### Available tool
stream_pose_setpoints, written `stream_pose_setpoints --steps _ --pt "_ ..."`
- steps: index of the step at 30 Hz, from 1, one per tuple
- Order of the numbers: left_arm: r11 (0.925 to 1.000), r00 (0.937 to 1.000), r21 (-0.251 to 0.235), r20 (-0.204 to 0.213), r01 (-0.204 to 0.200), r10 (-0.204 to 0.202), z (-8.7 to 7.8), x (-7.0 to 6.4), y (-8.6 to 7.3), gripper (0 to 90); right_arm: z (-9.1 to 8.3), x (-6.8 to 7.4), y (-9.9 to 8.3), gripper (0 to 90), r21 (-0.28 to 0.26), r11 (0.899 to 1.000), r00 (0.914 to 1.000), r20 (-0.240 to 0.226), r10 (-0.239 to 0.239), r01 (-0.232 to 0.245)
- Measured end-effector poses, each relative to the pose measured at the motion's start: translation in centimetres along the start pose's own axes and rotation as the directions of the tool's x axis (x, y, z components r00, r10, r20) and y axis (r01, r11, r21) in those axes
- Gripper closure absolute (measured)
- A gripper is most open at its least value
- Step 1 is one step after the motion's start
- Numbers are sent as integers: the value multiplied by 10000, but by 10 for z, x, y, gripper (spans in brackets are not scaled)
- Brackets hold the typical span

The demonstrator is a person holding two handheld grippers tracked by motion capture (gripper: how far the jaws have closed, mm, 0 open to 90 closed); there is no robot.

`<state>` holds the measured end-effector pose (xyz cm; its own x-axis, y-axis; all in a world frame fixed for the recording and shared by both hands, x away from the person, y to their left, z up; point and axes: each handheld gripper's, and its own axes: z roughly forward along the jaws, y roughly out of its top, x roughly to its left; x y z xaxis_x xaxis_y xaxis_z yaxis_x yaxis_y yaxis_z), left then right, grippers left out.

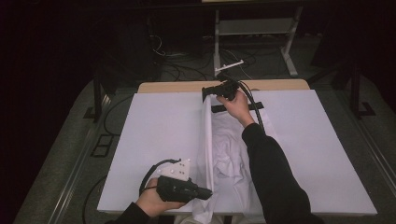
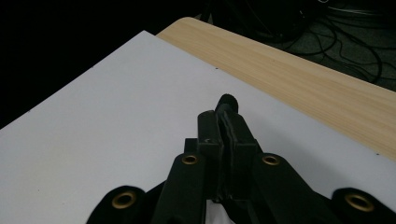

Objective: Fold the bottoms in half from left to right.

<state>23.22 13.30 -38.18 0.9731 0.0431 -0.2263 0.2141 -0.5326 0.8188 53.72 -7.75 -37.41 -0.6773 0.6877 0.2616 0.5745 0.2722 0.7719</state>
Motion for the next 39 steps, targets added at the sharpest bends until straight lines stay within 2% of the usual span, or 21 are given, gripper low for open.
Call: stream_pose_setpoints --steps 17,39 --pt "9994 9988 -77 362 -334 336 22 3 20 880 -20 -16 -5 854 -175 9994 9995 141 291 -288" --pt "9984 9953 -61 793 -559 562 46 7 35 879 -39 -34 -15 854 -267 9980 9979 278 585 -577"
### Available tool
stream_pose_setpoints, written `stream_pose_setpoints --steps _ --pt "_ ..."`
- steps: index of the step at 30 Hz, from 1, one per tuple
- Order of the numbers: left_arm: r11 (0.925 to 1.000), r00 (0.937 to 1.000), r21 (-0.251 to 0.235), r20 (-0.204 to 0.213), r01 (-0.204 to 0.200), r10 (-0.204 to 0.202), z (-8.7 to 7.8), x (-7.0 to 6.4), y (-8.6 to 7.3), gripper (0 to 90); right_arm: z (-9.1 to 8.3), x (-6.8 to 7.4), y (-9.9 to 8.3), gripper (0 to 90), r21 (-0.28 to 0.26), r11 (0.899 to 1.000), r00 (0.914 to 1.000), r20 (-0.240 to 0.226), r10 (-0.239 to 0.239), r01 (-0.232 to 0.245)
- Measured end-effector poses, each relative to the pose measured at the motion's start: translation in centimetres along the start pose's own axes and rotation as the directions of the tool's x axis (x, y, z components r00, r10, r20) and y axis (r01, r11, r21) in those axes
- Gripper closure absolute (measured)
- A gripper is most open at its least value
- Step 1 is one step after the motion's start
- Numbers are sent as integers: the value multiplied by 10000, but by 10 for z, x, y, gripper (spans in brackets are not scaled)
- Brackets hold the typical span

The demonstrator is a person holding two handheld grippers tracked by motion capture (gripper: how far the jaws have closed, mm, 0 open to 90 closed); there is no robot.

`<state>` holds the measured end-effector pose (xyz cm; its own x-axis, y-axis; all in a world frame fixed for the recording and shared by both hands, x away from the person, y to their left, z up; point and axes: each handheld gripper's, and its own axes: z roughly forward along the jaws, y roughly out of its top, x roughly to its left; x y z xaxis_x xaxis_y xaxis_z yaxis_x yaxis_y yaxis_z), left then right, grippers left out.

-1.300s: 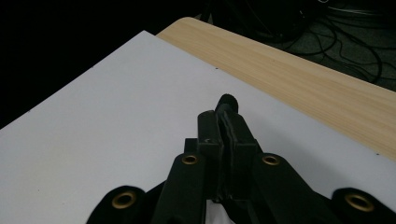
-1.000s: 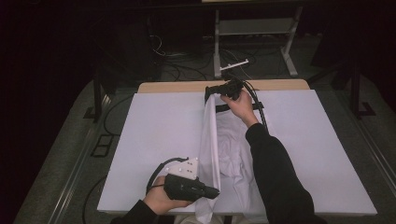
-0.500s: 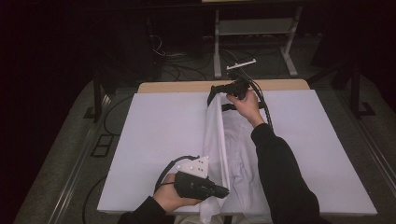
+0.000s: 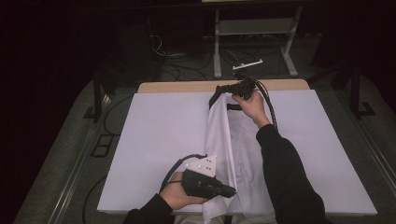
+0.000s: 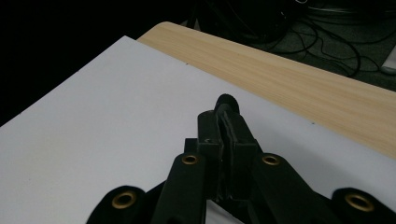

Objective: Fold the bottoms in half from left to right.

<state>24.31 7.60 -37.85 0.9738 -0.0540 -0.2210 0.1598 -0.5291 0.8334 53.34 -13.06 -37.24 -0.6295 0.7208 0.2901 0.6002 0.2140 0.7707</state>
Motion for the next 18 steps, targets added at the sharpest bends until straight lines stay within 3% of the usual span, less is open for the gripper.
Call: stream_pose_setpoints --steps 18 --pt "9999 9993 -57 326 -156 158 19 6 10 878 -16 -16 -10 854 -7 9999 9997 158 168 -168"
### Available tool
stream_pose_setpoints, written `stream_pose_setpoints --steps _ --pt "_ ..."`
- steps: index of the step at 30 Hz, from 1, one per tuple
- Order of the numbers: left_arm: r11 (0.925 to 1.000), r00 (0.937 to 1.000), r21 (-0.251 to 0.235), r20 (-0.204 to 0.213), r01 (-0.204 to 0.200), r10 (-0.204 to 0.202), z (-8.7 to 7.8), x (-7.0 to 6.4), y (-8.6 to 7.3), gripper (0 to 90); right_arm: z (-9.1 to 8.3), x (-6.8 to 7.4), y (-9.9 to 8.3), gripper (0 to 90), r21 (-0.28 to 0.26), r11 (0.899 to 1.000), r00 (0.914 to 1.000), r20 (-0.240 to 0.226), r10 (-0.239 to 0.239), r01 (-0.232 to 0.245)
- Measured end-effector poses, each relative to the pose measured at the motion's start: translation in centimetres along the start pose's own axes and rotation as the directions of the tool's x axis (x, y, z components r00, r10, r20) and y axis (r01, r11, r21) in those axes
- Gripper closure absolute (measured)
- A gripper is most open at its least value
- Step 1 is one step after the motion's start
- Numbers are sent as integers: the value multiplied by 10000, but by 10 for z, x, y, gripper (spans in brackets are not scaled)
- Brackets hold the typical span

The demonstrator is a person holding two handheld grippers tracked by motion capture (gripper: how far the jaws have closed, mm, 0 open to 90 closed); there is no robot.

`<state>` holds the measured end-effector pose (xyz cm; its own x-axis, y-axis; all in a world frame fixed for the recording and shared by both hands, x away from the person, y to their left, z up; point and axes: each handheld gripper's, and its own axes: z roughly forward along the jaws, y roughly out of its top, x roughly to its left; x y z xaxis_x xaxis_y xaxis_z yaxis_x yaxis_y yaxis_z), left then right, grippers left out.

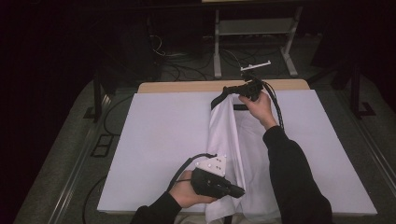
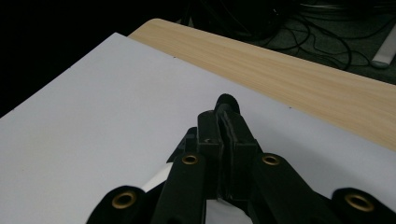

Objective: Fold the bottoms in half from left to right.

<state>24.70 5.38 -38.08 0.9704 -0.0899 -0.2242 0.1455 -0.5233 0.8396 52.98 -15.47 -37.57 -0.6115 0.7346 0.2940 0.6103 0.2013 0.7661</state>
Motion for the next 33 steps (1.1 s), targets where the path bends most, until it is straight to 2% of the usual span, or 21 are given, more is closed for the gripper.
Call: stream_pose_setpoints --steps 11,33 --pt "9998 9997 -89 206 -149 151 13 5 8 878 -11 -13 -5 854 34 9999 9997 207 133 -134" --pt "9992 9988 -381 475 -107 125 35 17 17 878 -23 -33 -13 854 59 9995 9982 515 321 -324"
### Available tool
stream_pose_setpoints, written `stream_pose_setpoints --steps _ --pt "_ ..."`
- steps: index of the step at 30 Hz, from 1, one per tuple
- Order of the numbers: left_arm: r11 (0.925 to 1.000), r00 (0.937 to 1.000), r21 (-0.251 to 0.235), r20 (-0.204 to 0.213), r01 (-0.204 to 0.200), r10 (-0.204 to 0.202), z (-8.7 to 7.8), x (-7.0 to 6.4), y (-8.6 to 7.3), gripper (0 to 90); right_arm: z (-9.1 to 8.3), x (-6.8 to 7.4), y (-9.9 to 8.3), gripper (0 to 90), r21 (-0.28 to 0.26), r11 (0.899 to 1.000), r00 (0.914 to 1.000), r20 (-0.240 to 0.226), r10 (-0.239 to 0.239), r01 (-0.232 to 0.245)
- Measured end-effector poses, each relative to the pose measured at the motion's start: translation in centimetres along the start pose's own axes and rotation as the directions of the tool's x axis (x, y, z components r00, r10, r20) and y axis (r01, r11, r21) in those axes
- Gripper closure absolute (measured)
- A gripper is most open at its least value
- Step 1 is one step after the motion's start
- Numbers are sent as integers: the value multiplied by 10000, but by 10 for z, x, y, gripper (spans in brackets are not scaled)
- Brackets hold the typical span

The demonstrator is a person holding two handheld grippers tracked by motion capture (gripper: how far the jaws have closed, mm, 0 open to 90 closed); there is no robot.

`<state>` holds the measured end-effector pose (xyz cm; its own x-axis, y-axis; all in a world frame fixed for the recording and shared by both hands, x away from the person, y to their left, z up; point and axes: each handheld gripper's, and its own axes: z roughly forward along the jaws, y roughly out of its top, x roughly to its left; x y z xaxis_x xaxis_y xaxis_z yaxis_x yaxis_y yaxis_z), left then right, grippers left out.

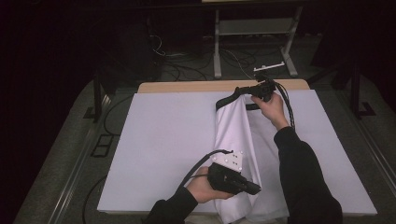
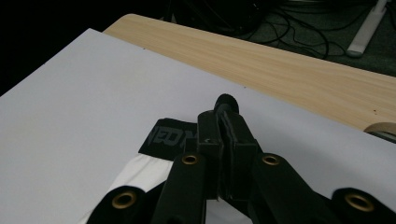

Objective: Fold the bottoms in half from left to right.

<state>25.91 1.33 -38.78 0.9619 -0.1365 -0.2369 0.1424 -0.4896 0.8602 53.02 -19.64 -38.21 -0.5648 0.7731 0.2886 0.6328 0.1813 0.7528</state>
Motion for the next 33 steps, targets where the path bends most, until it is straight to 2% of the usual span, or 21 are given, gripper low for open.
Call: stream_pose_setpoints --steps 15,25,33 --pt "10000 9998 -56 197 -58 59 23 8 9 878 -9 -17 -8 854 106 9997 9995 233 229 -232" --pt "9999 9992 -77 389 100 -97 39 15 9 878 -19 -30 -12 854 279 9995 9990 422 132 -144" --pt "9997 9987 -118 469 192 -186 51 20 10 877 -21 -44 -20 854 327 9988 9985 433 344 -358"
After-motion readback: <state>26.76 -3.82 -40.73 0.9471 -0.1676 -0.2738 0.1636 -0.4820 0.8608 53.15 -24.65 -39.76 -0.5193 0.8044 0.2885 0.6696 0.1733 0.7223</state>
